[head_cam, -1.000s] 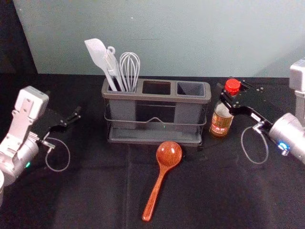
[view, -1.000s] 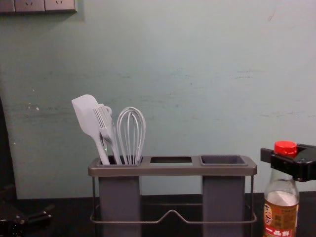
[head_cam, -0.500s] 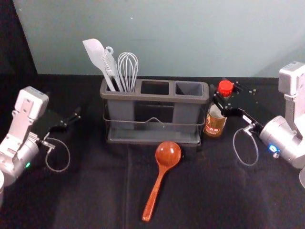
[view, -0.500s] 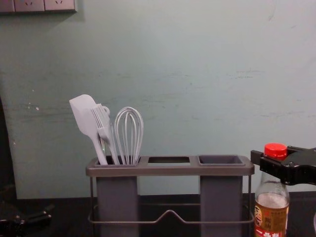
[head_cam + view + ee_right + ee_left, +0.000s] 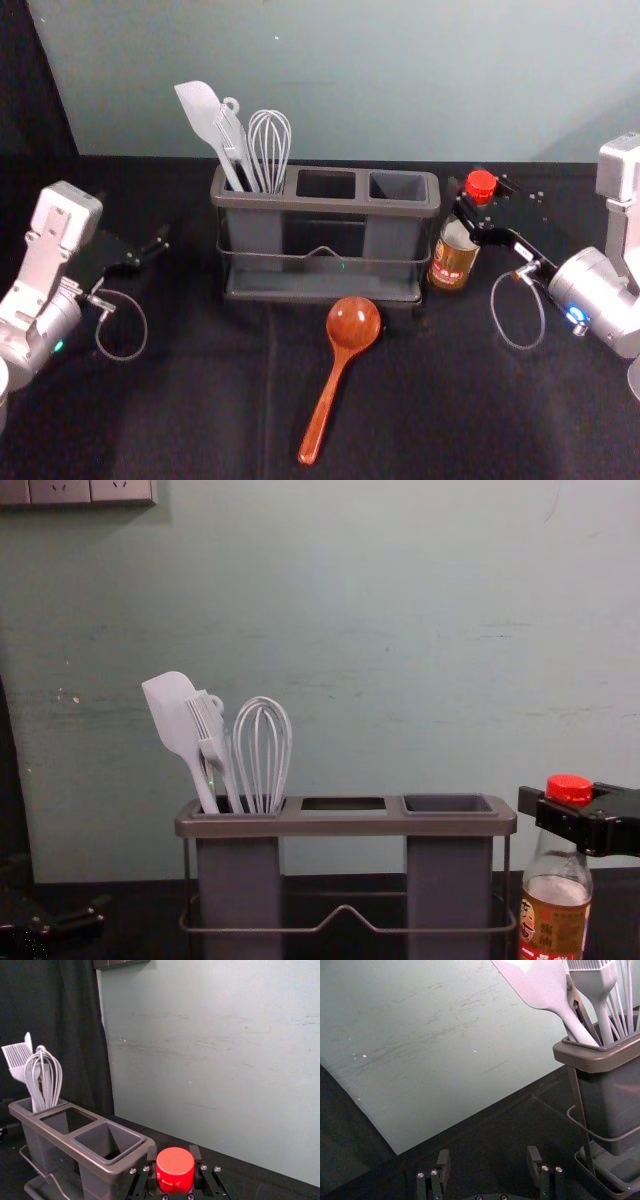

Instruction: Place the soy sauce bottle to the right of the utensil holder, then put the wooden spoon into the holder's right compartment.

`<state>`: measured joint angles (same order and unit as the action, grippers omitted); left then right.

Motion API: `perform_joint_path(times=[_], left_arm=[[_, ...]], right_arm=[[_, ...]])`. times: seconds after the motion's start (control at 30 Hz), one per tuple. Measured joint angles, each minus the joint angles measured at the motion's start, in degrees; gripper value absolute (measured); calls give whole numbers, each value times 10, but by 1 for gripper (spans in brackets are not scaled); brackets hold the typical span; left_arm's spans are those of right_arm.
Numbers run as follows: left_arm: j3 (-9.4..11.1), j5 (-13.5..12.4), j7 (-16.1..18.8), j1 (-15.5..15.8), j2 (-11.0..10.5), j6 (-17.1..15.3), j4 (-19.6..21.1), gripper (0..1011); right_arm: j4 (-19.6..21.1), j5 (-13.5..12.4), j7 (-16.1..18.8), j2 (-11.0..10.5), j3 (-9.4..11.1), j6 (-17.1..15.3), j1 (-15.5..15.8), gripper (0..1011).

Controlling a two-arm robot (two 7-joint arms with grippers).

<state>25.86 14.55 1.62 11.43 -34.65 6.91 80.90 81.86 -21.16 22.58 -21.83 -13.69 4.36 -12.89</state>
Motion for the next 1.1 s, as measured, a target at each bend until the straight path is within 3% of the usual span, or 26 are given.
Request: perform_joint_path(times=[0.17,0.27,0.4,0.7,0.9,1.1], left_arm=[[0,0,0,0,0,0,0,1005],[0,0,0,0,0,0,0,1005],[0,0,0,0,0,0,0,1005],[0,0,0,0,0,0,0,1005],[0,0,0,0,0,0,0,1005],[0,0,0,0,0,0,0,1005]], right_arm=[[-2,-4,0,2,3,1,0,383],[-2,-5,0,3,5,1,1,433],[-1,-8,0,3,8,0,3,599],[7,-9,-2,0,13,-1,7,848],[53,2,-22,-13,24,-7,31,1004],[103,21,-35,-27,32,-14,65,1004]])
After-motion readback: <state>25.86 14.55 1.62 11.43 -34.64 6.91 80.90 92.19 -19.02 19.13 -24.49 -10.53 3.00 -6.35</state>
